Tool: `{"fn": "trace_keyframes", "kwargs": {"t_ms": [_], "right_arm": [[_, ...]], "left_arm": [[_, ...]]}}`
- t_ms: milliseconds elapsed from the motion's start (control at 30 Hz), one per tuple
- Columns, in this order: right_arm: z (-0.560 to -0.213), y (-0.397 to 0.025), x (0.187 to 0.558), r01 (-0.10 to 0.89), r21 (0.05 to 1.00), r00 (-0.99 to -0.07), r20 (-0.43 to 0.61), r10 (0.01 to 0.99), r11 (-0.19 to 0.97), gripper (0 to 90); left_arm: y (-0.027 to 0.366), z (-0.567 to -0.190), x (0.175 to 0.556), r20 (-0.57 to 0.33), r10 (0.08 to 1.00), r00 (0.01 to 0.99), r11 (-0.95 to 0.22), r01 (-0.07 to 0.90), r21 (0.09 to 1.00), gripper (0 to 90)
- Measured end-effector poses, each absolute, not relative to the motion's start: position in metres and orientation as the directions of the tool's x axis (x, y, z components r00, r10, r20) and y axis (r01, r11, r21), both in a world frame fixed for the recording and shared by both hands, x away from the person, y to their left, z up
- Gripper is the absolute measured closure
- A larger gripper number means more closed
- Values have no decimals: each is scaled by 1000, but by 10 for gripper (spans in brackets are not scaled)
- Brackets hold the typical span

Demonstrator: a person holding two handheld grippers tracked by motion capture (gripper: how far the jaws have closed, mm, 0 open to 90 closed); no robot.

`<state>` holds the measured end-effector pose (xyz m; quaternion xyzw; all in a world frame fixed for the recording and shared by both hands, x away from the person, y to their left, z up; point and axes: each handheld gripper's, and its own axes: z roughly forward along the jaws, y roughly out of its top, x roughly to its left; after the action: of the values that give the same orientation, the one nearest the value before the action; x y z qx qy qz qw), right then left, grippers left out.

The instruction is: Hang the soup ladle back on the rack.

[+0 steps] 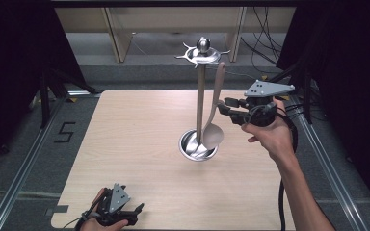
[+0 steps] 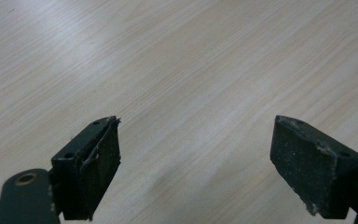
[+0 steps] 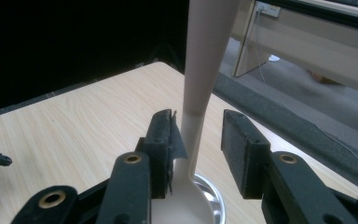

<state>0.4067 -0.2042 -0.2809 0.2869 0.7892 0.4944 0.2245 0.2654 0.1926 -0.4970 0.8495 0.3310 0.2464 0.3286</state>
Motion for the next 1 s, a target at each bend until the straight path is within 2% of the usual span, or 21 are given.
{"fn": "trace_keyframes", "kwargs": {"t_ms": [100, 167, 200, 400, 700, 733, 867, 1000], "right_arm": [[-286, -207, 400, 244, 912, -736, -47, 676, 329, 609], [-288, -211, 398, 238, 910, -724, -66, 687, 339, 576], [-289, -213, 396, 233, 911, -715, -76, 695, 339, 567], [-300, -223, 389, 254, 911, -698, -59, 714, 324, 510], [-315, -240, 379, 249, 924, -662, -57, 748, 291, 474], [-316, -241, 377, 272, 918, -671, -34, 741, 289, 474], [-320, -246, 372, 252, 923, -667, -51, 743, 290, 512], [-325, -246, 366, 247, 922, -671, -58, 739, 296, 500]], "left_arm": [[191, -498, 265, 189, 739, 647, -542, 404, 737, 155], [192, -498, 266, 206, 723, 659, -565, 393, 725, 155], [191, -499, 264, 183, 743, 644, -539, 413, 734, 155], [192, -498, 266, 204, 725, 658, -563, 396, 725, 155], [193, -497, 266, 211, 715, 666, -578, 394, 715, 155], [193, -497, 266, 211, 712, 670, -577, 387, 719, 155], [191, -498, 264, 182, 746, 641, -537, 415, 734, 155], [192, -498, 266, 202, 724, 660, -563, 396, 725, 155]]}}
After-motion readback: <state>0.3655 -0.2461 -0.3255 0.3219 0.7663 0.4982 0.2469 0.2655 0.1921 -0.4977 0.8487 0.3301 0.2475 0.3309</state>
